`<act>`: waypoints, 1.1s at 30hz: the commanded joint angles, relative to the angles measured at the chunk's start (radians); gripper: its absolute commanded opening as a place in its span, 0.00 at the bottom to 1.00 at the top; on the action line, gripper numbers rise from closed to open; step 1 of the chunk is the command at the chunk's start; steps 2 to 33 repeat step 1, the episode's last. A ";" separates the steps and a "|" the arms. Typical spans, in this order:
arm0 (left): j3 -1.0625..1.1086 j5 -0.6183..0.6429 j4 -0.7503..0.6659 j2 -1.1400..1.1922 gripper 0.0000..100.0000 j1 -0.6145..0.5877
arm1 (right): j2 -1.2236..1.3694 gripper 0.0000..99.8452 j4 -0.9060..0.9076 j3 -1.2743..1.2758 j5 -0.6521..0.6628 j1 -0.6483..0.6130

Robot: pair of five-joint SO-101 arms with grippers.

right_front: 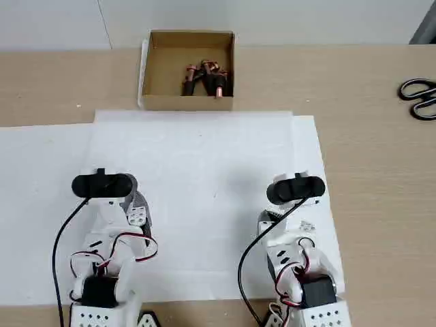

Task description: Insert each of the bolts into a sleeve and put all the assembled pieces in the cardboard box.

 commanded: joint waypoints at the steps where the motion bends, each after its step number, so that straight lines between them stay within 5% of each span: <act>1: -0.010 0.000 -0.003 -0.006 0.01 0.003 | -0.013 0.00 0.001 -0.006 0.005 0.007; 33: -0.010 0.000 -0.003 -0.006 0.01 0.003 | -0.013 0.00 0.001 -0.006 0.005 0.007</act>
